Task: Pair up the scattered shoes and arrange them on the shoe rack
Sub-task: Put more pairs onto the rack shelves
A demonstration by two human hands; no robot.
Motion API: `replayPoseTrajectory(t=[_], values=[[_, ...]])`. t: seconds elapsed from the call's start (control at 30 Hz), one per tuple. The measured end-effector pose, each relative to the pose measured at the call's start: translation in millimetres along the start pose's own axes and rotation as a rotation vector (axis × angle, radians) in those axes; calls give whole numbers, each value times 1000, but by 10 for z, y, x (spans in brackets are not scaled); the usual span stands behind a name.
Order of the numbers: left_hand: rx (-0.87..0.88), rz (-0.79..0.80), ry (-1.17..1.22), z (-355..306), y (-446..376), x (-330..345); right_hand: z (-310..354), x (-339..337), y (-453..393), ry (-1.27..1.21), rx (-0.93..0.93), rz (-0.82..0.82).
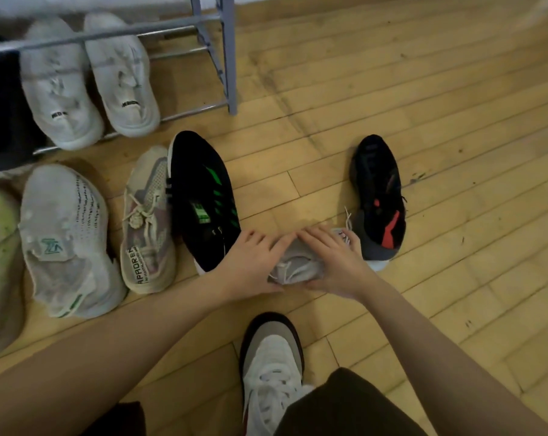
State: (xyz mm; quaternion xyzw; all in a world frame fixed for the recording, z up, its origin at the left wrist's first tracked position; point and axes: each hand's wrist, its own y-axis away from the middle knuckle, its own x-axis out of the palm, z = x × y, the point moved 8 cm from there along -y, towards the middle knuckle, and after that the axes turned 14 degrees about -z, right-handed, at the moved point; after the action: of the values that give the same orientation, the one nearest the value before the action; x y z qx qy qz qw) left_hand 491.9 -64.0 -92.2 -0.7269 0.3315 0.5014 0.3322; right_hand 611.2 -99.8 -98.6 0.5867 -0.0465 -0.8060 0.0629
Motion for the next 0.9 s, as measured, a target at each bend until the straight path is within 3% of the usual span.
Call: replayPoseTrajectory(t=[0.43,0.73,0.9], values=[[39,-219,287,146,42,-431,189,-309,-74,-79,-125,-234],[207,-382,206,173,-44,-1194,439,-679,-157,-267,-77,-468],[128,-357,164,508,239,-1451,881,-723,-401,-257,-172,-418]])
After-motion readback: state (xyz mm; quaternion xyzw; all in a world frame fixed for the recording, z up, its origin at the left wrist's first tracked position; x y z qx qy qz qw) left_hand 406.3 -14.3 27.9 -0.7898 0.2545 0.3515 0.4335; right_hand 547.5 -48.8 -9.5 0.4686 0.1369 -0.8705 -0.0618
